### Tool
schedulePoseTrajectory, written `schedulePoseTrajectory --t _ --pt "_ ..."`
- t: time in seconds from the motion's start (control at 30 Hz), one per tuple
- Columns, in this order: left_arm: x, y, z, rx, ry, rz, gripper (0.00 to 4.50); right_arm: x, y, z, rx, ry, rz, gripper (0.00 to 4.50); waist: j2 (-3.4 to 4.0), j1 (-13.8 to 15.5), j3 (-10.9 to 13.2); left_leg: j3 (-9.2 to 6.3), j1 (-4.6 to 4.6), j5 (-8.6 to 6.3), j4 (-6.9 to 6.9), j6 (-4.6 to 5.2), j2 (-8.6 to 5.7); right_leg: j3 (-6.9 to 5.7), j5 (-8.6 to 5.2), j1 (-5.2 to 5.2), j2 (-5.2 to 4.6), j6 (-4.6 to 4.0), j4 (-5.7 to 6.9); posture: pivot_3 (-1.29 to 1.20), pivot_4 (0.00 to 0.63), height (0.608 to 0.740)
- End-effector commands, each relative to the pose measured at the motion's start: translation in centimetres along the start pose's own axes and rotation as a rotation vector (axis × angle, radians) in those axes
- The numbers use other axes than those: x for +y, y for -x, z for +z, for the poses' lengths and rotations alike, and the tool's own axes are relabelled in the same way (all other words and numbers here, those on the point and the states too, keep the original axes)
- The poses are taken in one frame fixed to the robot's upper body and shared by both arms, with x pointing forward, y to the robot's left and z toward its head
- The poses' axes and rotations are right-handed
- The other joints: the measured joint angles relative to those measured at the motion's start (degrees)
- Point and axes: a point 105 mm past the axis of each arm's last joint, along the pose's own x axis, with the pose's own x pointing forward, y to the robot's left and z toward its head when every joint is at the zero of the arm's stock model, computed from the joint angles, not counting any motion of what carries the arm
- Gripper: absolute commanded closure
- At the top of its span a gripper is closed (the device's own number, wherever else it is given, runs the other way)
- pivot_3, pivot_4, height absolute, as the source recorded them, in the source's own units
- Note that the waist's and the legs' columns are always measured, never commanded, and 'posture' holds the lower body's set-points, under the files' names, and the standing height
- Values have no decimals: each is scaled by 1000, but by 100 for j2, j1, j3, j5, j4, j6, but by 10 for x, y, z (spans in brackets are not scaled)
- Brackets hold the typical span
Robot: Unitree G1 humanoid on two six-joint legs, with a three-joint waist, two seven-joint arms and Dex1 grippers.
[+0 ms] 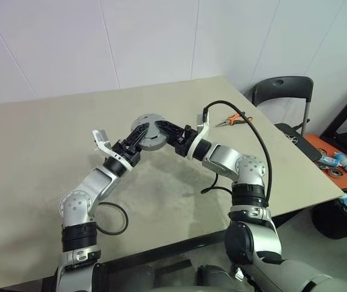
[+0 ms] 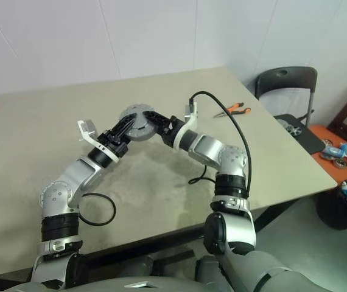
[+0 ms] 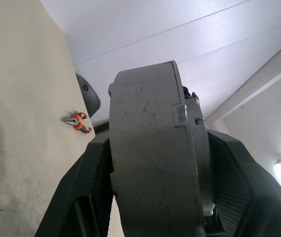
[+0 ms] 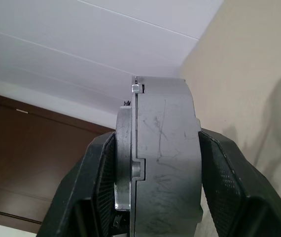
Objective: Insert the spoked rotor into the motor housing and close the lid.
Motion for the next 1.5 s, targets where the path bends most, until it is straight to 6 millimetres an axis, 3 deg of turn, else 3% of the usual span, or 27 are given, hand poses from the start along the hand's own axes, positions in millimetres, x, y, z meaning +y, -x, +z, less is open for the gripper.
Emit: schedulePoseTrajectory --t 0.03,0.2,0.3,0.4,0.7,0.9,1.07,1.33,1.5 --pt "-10 -7 -3 37 -46 -20 2153 23 -7 -1 20 48 70 2322 0 0 0 0 0 0 0 0 0 0 0 0 0 0 0 0 0 740" --pt "-8 -7 -3 46 -46 -11 2153 24 -8 -1 10 104 68 2322 0 -1 0 0 0 0 0 0 0 0 0 0 0 0 -1 0 0 740" --pt "-8 -7 -3 46 -48 -11 2153 30 -6 1 -6 104 104 1333 -1 5 1 0 0 0 0 0 0 0 0 0 0 0 0 0 0 740" --pt "-7 -6 -1 44 -53 -7 2153 23 -8 -1 13 72 68 339 -1 0 1 0 0 0 0 0 0 0 0 0 0 0 0 0 0 740" --pt "0 0 20 -25 -92 28 2153 11 -4 8 -13 67 8 339 -1 -2 2 0 0 0 -1 0 0 0 -1 -1 0 -1 0 0 0 740" --pt "-28 10 64 -168 -106 -62 2153 -17 6 13 -37 61 -104 339 -5 -10 5 0 -1 0 -2 0 2 0 -1 -5 0 -1 0 0 0 740" --pt "-39 21 88 -230 -175 -53 2153 -21 4 10 -27 62 -110 339 -8 -5 7 0 -9 0 -4 0 3 2 0 -11 0 1 0 0 0 740" --pt "-7 75 143 -358 -351 211 2153 -26 4 9 -23 75 -136 339 -8 -41 7 1 -14 0 -8 -2 4 3 1 -27 2 1 5 0 0 740" --pt "16 88 148 -361 -404 339 2153 -28 6 7 -12 86 -145 339 -13 17 8 1 -21 -2 -8 -5 3 3 1 -31 -5 1 1 0 0 740"
